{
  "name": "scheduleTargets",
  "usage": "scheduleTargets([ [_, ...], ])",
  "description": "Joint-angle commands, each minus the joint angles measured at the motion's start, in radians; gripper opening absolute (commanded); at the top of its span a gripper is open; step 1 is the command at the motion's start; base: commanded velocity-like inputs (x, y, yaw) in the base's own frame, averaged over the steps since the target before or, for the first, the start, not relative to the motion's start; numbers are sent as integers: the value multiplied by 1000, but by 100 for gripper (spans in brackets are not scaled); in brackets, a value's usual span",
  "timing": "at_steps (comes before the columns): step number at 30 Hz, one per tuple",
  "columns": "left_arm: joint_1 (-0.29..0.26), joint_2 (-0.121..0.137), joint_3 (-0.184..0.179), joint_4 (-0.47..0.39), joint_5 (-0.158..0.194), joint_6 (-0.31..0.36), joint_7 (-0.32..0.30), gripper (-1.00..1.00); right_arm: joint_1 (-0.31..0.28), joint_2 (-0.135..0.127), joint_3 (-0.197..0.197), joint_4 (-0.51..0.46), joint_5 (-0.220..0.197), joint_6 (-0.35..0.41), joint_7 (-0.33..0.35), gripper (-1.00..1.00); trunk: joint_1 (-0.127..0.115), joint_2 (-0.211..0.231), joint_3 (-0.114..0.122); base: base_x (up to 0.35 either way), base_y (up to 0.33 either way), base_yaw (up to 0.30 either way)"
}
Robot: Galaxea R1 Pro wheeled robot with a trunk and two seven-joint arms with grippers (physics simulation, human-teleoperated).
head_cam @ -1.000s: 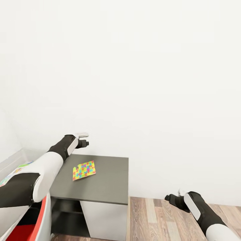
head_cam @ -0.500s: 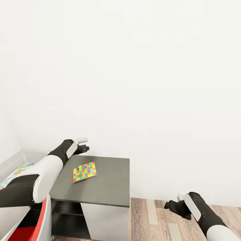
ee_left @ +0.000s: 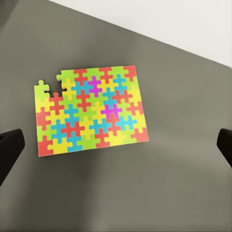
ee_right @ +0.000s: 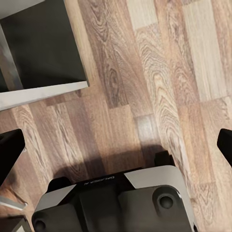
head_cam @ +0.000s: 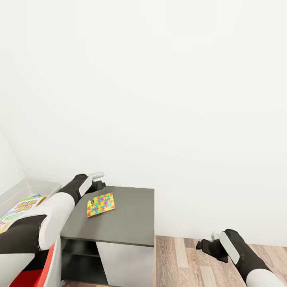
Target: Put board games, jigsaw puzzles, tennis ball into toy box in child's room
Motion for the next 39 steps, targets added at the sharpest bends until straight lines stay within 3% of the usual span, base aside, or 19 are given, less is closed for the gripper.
scheduleTargets([
  [1, 3, 0, 3, -2, 11, 5, 8, 100, 0, -1, -1, -1, -11, 4, -9, 100, 1, -2, -2, 0, 0, 0],
  [14, 13, 1, 3, -3, 9, -16, 13, 100, -4, -1, 0, 0, -10, 3, -8, 100, 1, -2, -2, 83, 0, 0],
  [25, 13, -3, 4, -3, 13, -32, 82, 100, -4, -8, 0, 2, -9, 2, -8, 100, 1, -2, -2, 62, 0, 0],
  [32, 14, -23, 5, -2, 14, -35, 143, 100, -4, -8, 0, 3, -9, 0, -8, 100, 1, -2, -2, 60, -100, 0],
  [39, 14, -29, 7, -2, 15, -35, 155, 100, -4, -10, 0, 3, -9, 0, -8, 100, 1, -2, -2, 41, -98, 0],
])
